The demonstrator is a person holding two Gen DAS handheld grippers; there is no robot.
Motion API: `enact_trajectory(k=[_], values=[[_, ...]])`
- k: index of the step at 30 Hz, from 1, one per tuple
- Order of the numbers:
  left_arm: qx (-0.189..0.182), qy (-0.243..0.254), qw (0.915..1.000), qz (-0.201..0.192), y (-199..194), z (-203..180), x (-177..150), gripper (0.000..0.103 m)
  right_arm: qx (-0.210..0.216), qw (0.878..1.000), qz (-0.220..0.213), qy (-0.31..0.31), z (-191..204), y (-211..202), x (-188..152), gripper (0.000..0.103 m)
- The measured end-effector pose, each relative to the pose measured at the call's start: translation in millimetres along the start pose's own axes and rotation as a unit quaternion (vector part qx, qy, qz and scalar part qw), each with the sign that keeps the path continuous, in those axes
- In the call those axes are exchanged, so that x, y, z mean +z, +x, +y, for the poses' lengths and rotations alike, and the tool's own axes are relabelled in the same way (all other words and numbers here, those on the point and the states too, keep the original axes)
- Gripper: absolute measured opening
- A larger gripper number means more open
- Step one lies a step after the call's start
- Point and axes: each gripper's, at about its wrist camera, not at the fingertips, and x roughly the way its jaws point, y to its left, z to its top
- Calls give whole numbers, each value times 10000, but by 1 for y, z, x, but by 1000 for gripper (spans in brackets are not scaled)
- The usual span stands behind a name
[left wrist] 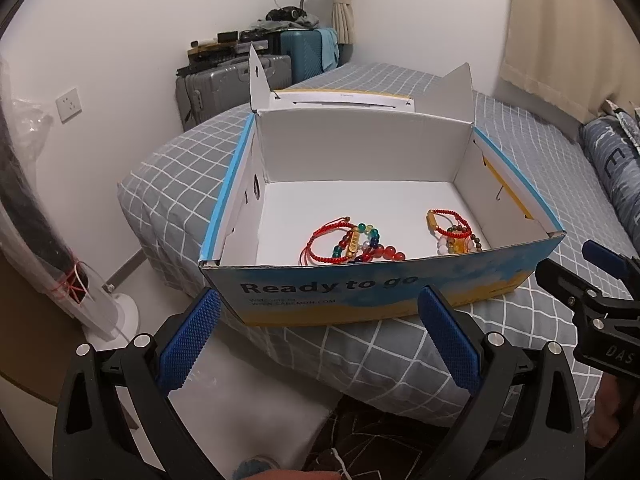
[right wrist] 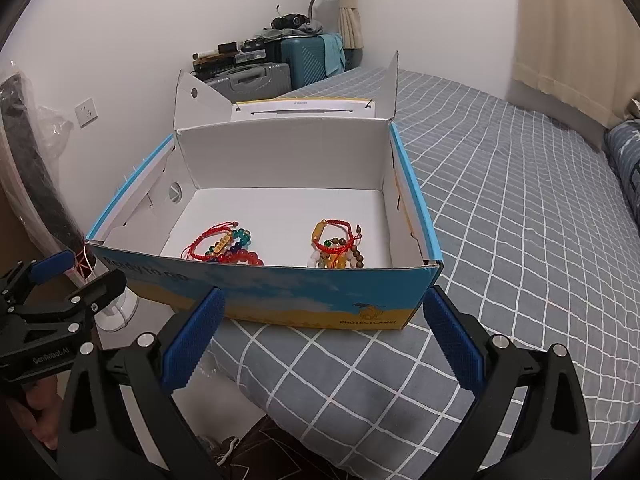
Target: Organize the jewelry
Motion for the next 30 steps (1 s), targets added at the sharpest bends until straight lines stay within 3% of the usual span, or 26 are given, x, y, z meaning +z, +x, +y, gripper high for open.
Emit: enact_trajectory(k=[30], values=[[49,54,10000,34,2,-9,0,97,21,10000,75,-32,-3,6,-2,95]])
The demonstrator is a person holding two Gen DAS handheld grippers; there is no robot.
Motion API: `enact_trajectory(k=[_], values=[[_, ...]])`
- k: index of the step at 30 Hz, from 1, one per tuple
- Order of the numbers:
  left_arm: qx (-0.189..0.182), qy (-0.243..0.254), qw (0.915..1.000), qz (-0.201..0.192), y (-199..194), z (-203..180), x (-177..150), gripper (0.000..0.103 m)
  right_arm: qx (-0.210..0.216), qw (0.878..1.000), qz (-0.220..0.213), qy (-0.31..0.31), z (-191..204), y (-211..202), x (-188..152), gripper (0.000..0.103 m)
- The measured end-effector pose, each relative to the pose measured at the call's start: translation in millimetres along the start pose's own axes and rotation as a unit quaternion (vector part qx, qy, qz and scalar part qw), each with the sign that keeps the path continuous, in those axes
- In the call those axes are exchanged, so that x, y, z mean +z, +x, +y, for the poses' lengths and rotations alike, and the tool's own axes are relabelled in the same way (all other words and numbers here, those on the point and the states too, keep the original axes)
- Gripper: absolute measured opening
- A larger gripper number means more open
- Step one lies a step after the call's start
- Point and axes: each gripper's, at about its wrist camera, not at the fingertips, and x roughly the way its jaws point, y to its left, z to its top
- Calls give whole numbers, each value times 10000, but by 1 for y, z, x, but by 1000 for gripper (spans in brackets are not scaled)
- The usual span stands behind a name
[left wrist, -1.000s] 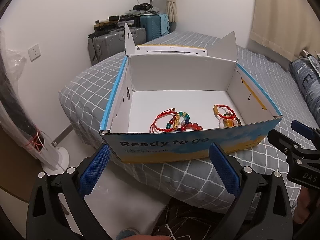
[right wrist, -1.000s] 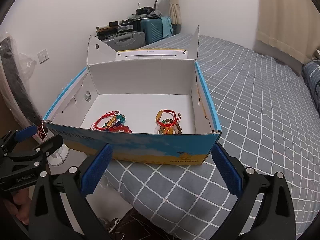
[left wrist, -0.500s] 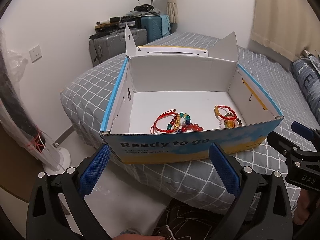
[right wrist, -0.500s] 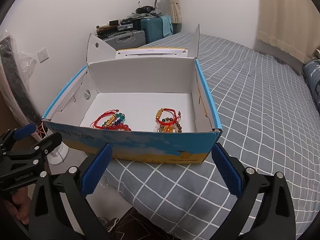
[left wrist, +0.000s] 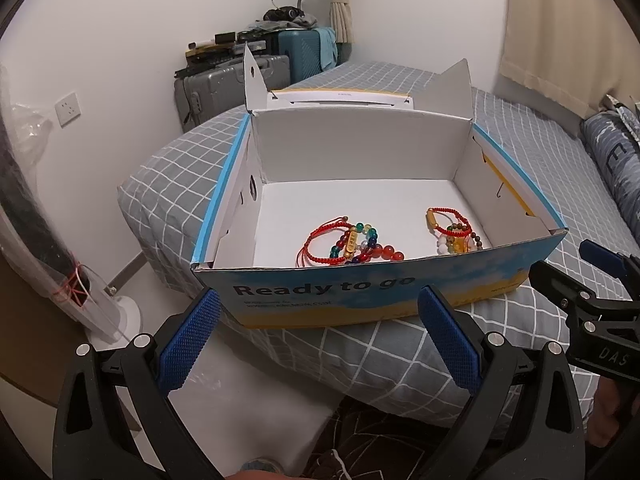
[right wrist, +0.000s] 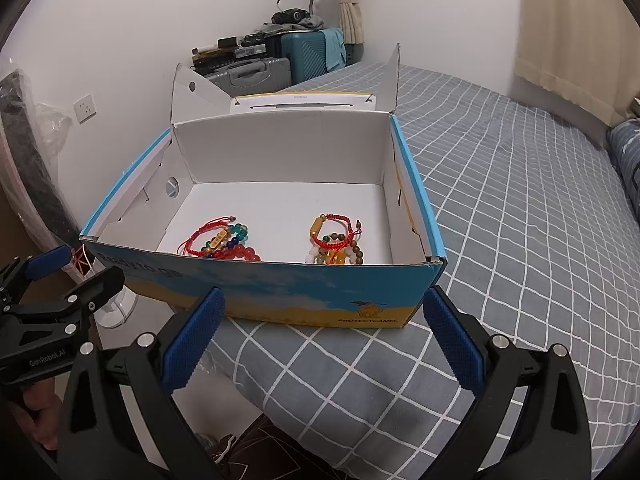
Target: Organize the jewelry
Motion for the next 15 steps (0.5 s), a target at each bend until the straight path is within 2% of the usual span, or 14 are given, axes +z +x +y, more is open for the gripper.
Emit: enact_trajectory(k=[15], values=[[-8,-44,10000,69,6,-2,-1,97,1,10000,31,24,-3,5,0,95]])
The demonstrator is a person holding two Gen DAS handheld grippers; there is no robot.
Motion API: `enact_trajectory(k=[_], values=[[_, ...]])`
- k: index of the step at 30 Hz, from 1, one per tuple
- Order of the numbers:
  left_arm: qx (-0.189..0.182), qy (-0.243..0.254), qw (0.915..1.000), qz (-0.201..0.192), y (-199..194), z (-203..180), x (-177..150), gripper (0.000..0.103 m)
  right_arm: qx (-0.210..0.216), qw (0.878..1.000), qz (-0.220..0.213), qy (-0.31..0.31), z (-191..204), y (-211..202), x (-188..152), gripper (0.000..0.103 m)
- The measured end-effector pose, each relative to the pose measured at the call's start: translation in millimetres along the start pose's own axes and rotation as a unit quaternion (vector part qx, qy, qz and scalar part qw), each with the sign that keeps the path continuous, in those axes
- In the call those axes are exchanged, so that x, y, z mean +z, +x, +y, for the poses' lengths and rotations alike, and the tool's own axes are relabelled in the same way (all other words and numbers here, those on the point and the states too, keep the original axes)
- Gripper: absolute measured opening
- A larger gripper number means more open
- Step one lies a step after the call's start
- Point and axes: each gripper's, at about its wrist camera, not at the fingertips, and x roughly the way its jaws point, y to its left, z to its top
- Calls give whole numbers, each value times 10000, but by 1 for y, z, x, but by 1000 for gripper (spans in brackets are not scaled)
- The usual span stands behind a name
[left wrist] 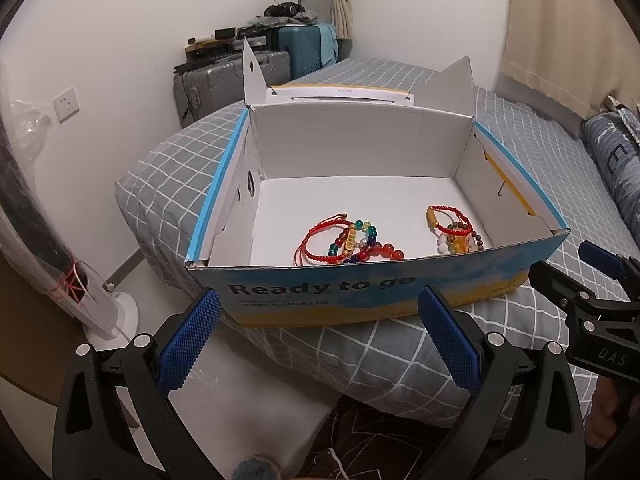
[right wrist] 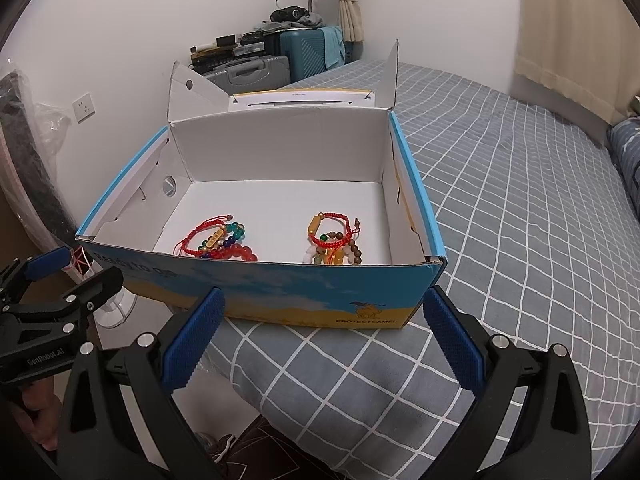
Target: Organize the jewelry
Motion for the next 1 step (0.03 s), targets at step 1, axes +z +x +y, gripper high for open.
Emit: enact_trajectory(k=[1], values=[[-13,4,10000,5,0,-1,0,97,-3,10000,3,5,0,1,0,95]])
